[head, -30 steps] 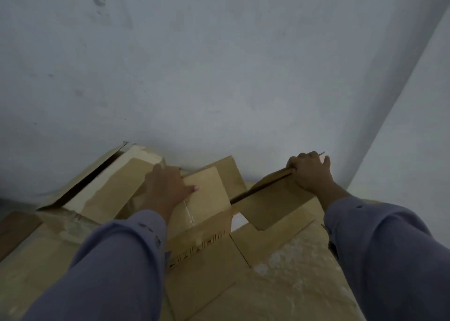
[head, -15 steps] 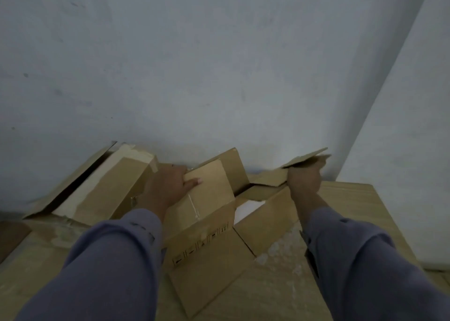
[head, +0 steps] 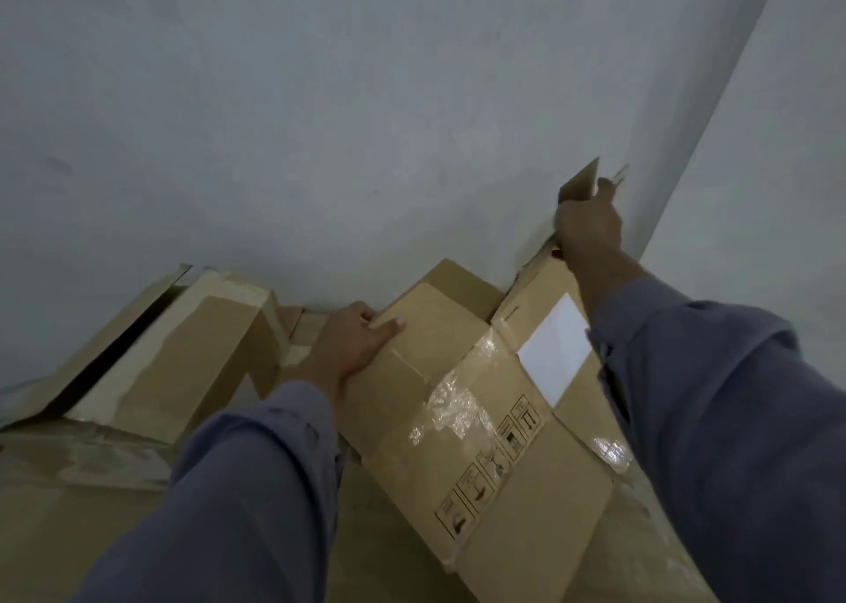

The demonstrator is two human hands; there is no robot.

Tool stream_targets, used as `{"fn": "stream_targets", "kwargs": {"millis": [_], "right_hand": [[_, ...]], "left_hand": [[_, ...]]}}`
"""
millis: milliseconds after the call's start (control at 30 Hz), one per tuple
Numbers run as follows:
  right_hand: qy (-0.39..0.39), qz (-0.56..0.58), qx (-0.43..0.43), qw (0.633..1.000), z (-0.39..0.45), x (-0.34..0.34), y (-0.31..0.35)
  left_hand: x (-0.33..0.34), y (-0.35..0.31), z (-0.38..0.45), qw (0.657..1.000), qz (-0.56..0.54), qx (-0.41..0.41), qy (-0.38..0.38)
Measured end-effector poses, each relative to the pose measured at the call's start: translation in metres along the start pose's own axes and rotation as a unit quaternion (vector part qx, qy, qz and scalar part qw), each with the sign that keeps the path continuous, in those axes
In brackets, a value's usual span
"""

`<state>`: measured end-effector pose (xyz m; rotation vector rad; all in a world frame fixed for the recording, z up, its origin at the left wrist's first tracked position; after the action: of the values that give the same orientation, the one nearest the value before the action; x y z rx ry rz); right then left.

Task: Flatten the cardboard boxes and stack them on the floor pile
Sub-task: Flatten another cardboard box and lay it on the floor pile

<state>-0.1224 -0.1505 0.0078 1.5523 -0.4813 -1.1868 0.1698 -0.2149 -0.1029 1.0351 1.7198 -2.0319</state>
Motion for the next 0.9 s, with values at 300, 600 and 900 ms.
{"fn": "stream_targets", "kwargs": {"millis": [300, 600, 900], "right_hand": [[0.165, -0.015, -0.026, 0.986, -0.098, 0.131, -0.091], [0.023, -0.318, 0.029, 0.947, -0.134, 0.095, -0.192], [0.080, -0.056, 0.327, 0.940, -0.176, 0.081, -0.262]], "left_hand": [[0.022, 0.082, -0.021, 0.996, 0.016, -0.092, 0.011], [-0.006, 0.116, -0.005, 0.993, 0.109, -0.035, -0.040], [-0.025, 0.146, -0.008, 0.985, 0.166, -0.041, -0.031]]}}
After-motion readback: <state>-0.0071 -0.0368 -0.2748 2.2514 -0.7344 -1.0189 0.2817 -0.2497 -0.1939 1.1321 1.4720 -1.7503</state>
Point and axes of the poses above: each hand's wrist, its own z-axis towards the middle knuckle, its own x-axis out of the palm, y = z × x, the point moved 1 cm from there along z, towards the middle knuckle, and after that the axes turned 1 degree about -z, right-handed, at the moved point
